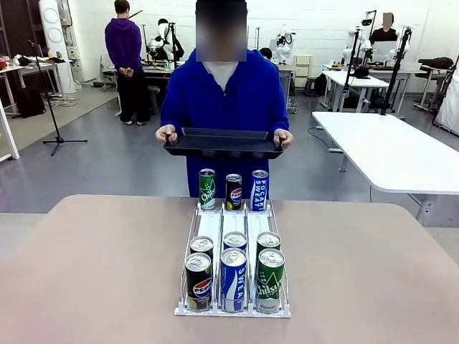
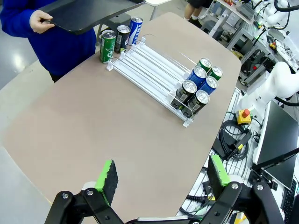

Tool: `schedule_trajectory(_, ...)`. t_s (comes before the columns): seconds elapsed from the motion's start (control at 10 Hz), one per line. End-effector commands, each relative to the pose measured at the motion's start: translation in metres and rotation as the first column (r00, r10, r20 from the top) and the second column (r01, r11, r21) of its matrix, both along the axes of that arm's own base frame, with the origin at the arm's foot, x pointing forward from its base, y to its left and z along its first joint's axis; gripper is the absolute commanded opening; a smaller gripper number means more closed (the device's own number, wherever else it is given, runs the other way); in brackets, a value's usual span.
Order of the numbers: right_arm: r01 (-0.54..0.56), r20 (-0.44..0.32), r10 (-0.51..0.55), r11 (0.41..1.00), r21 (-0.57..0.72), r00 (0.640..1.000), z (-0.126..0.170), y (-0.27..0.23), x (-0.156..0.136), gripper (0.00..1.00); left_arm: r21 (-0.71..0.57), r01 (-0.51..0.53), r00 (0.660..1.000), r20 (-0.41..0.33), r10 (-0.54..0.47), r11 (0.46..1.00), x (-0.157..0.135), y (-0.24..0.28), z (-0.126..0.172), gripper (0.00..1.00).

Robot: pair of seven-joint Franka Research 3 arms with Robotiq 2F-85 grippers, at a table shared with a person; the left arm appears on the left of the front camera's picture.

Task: Retrieve and hand over the desired beverage to the person.
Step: Pick up a can of the same type that the person held from the Automatic Can Dispenser.

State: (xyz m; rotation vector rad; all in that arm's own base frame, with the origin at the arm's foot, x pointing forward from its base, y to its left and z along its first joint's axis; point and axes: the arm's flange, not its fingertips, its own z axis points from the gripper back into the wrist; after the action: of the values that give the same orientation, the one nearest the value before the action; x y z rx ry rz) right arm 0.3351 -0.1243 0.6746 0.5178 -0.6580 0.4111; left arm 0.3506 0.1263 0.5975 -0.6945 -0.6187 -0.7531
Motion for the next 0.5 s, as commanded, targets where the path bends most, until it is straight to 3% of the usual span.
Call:
schedule_trajectory(0.0,-0.010,0.004,0.010,1.000,0.004,1.000,-0.0011,0.0001,0.0004,1.00,-0.010,0.015,1.000,0.017,-0.015,1.000,0.0007,0.0013,0.0006,1.00)
schedule_trajectory(0.4,-0.010,0.004,0.010,1.000,0.004,1.000,-0.0011,0.0001,0.0004,1.00,-0.010,0.015,1.000,0.017,-0.015,1.000,0.0007,0.0013,0.0006,1.00)
